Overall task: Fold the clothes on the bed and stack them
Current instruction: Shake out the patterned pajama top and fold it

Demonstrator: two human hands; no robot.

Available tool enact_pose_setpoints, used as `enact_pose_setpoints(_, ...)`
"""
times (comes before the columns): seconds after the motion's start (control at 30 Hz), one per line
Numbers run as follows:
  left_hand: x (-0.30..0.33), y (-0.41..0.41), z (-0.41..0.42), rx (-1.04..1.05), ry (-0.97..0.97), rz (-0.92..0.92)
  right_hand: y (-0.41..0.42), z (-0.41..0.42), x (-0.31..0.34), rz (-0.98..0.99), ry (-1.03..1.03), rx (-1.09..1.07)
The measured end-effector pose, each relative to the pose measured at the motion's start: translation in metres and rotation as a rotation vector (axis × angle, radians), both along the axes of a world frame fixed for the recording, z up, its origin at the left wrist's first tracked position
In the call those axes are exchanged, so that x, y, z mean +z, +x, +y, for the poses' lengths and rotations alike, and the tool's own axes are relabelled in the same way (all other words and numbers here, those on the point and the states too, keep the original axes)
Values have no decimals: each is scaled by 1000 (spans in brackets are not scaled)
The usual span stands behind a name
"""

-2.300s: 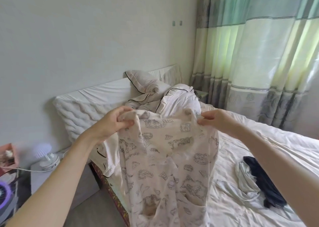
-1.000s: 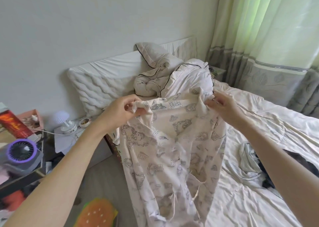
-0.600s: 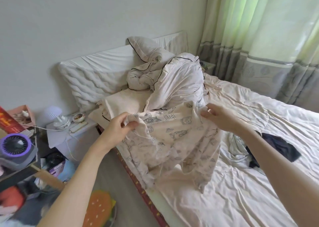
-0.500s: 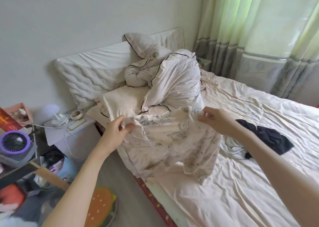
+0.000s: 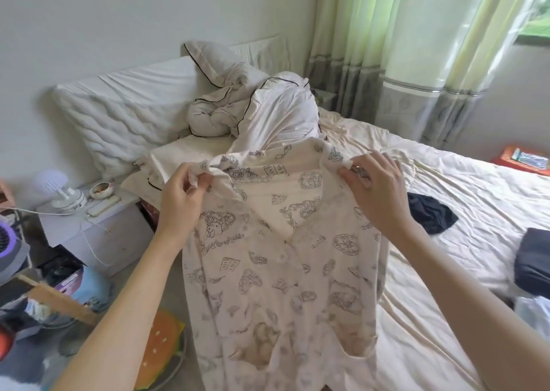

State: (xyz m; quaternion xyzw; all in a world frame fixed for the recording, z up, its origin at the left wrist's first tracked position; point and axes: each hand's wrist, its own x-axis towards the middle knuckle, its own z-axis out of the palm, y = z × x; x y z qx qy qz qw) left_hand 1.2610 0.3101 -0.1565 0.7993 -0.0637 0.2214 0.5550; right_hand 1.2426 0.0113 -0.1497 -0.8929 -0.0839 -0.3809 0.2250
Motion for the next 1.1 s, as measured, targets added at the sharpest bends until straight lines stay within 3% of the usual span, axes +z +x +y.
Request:
enact_pose_setpoints(0.17, -10, 61, -5, -24, -29, 45, 62, -3, -15, 11, -35, -43)
enact_pose_setpoints(0.33, -52, 162, -13, -40, 2, 169, 175, -7, -73, 228, 6, -30)
enact_pose_setpoints(0.63, -231, 381, -11, 42, 3, 490, 394, 5, -254, 719, 384, 20)
enact_pose_setpoints(0.8, -335, 471, -1, 41, 43, 591, 482, 13, -352, 803, 425, -50)
enact_pose_setpoints(1.1, -444, 590, -7, 121, 135, 535, 591, 23, -452, 829, 428, -124)
